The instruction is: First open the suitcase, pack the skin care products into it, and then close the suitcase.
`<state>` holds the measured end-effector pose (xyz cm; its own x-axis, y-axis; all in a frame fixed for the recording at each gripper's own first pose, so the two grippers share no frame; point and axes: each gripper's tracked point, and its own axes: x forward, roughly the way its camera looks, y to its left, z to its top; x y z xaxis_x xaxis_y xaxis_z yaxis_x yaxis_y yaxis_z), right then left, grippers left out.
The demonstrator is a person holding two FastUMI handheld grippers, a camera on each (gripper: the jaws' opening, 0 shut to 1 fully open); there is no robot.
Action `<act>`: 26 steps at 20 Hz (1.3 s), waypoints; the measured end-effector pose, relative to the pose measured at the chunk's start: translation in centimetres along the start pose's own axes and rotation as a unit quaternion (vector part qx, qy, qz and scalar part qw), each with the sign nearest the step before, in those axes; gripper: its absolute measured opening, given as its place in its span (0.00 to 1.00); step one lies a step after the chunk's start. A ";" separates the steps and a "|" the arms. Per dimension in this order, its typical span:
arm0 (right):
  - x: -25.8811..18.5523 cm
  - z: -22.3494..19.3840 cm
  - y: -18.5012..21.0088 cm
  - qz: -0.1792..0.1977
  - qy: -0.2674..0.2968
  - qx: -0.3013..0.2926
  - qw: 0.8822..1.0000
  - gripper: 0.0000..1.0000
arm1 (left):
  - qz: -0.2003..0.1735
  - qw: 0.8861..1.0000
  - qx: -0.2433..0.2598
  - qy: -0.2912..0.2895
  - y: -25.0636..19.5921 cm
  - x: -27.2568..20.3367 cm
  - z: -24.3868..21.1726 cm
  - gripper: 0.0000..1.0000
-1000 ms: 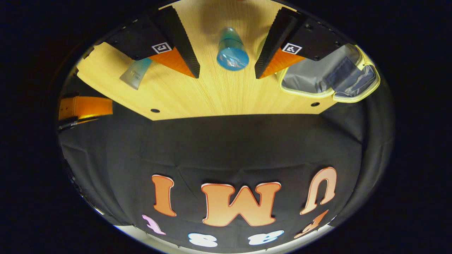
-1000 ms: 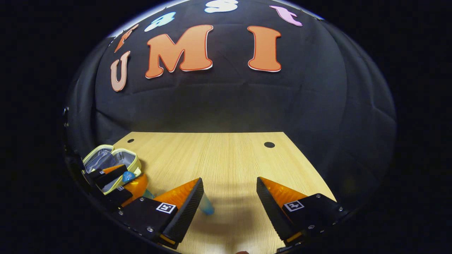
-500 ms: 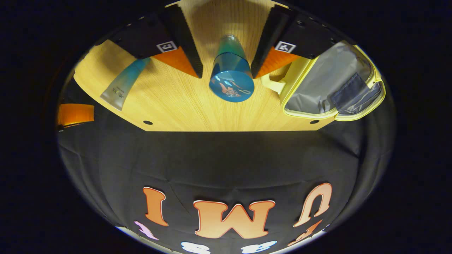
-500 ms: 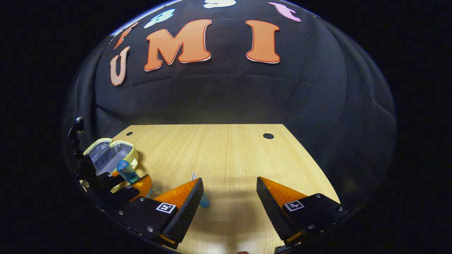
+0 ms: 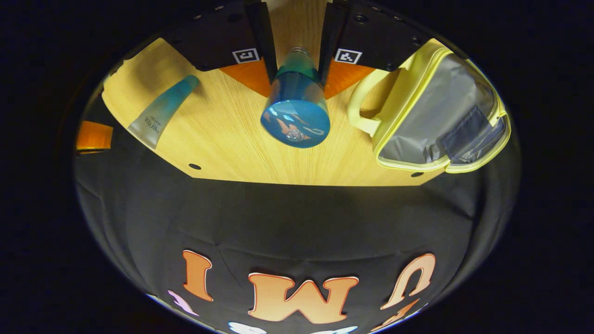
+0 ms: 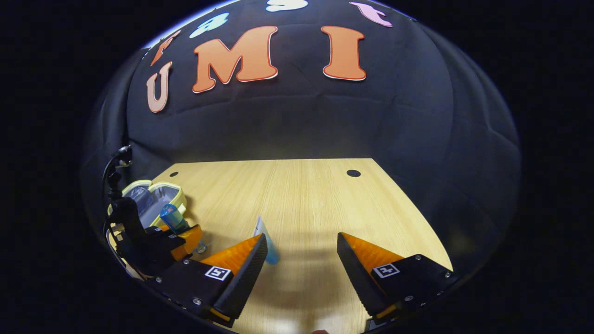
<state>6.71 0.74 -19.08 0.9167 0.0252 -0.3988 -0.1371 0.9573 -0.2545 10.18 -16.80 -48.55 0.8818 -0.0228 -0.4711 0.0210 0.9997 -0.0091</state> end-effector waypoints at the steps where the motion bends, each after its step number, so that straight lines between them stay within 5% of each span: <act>1: -0.3 0.0 0.7 0.009 -0.003 0.000 1.000 0.96 | -0.004 1.000 0.004 0.001 0.0 -0.4 0.7 0.44; 13: 5.8 -6.8 5.2 0.044 0.080 -0.048 0.995 0.94 | -0.028 0.999 0.039 0.020 1.9 -8.5 6.5 0.44; 26: 9.1 -9.3 4.7 0.026 0.122 -0.066 0.990 0.43 | -0.013 0.999 0.005 0.042 6.2 -11.4 6.1 0.43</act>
<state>10.92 2.75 -32.08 0.7914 -0.0132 -0.6112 -0.2439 0.9099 -0.3355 3.11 -10.34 -37.90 0.8380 -0.0482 -0.5436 0.0480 0.9987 -0.0146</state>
